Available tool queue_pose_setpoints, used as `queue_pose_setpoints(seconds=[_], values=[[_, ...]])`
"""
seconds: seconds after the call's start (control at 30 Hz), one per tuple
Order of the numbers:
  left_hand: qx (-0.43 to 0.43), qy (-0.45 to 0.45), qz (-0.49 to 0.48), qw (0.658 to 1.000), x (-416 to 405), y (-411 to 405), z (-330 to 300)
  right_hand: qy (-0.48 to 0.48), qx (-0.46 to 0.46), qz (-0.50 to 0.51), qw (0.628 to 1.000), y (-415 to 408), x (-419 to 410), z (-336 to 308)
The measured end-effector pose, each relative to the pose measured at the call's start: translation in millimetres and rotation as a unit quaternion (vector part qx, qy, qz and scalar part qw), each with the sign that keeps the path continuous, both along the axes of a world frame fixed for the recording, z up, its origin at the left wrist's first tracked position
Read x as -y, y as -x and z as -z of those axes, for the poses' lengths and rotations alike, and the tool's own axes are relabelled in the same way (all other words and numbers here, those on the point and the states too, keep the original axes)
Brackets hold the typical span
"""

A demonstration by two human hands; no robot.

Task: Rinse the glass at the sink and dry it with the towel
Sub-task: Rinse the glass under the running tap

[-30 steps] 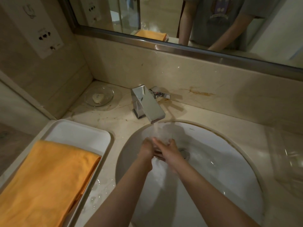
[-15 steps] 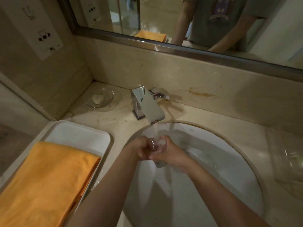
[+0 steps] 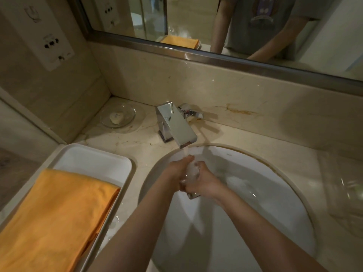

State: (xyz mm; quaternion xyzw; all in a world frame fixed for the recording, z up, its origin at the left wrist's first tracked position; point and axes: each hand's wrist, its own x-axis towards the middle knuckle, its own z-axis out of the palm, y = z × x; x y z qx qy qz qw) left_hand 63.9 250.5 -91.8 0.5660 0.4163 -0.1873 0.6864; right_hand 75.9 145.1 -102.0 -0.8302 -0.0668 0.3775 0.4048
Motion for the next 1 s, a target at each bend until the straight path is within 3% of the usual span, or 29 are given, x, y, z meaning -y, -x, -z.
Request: queue_pose_setpoints(seconds=[0.1, 0.17, 0.3, 0.37, 0.47, 0.57, 0.7, 0.83, 0.93, 1.0], values=[[-0.016, 0.076, -0.016, 0.997, -11, 2, 4, -0.018, 0.035, -0.015, 0.999, 0, 0, 2], [0.024, 0.133, -0.053, 0.989, -12, 6, 12, -0.051, 0.017, -0.003, 0.999, -1, 1, 0], [0.127, 0.198, -0.073, 0.969, 0, 17, 25, -0.132, -0.12, 0.062, 0.982, -6, 7, -7], [0.13, 0.188, -0.052, 0.972, 4, 20, 29, -0.115, -0.171, 0.08, 0.975, -7, 10, -9], [0.115, 0.203, -0.053, 0.971, 3, 21, 31, -0.066, -0.194, 0.029, 0.978, -8, 8, -7], [0.12, 0.221, -0.092, 0.963, 2, 15, 37, 0.0, -0.137, -0.044, 0.99, -7, 3, -14], [0.111, 0.226, -0.142, 0.957, 9, 7, 38, 0.134, 0.086, -0.148, 0.976, -1, -4, -24], [0.134, 0.256, -0.19, 0.938, 23, 5, 38, 0.088, 0.197, -0.157, 0.964, 5, -9, -29], [0.142, 0.322, -0.199, 0.915, 26, 11, 38, 0.041, 0.063, -0.06, 0.995, -15, -8, -25], [0.124, 0.301, -0.185, 0.927, 27, 11, 37, 0.026, -0.064, 0.033, 0.997, -28, -5, -13]])
